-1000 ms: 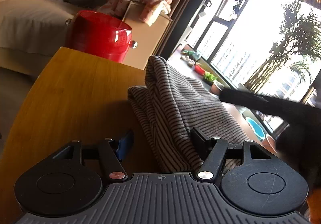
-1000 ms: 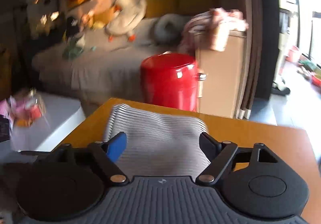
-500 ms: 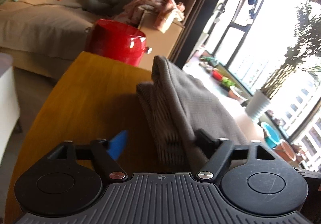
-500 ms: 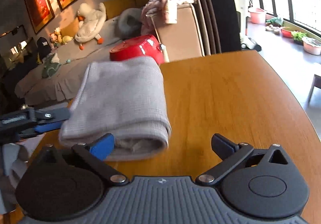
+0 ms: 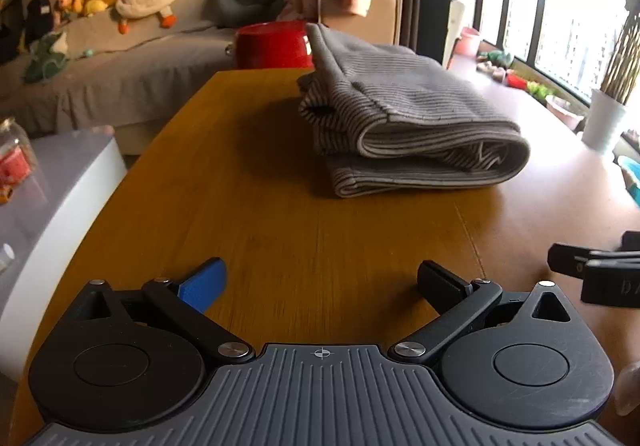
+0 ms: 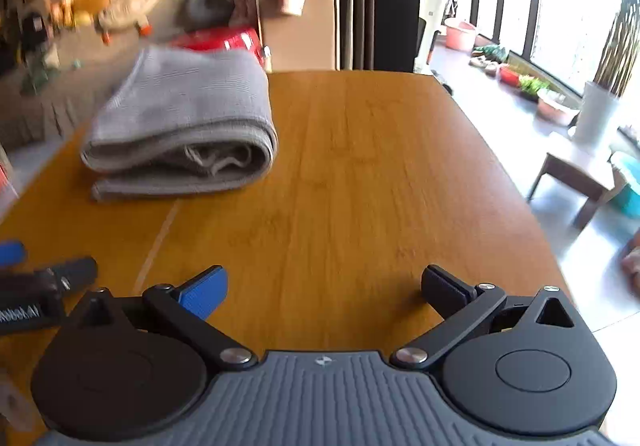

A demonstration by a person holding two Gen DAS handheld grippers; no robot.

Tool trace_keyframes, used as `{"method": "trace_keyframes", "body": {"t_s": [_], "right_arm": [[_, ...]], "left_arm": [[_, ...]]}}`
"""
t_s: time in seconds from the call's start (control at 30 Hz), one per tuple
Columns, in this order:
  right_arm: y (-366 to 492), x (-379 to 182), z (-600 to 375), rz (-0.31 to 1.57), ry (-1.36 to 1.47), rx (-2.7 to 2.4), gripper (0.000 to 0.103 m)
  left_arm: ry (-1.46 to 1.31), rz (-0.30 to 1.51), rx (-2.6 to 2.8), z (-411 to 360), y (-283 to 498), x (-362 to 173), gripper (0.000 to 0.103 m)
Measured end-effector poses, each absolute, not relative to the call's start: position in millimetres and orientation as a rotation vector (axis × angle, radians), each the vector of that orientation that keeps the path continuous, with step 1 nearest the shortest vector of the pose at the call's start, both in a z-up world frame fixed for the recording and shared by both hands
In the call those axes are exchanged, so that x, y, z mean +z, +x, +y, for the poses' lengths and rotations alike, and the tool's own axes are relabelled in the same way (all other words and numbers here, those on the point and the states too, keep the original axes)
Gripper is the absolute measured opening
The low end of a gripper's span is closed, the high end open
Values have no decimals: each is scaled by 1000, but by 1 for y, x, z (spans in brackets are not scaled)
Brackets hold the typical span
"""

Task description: Fold clothes

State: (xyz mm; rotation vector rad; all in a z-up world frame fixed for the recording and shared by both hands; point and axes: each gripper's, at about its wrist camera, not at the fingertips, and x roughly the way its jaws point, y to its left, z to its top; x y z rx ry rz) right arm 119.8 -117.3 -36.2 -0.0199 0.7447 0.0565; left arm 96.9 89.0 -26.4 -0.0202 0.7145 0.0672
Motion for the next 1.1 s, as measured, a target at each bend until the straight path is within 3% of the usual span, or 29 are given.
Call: {"method": "trace_keyframes", "body": {"t_s": [1.1], "right_arm": [[118, -37, -116, 739, -12, 60, 103]], "left_arm": [[-50, 698, 84, 91, 95, -27, 103]]}}
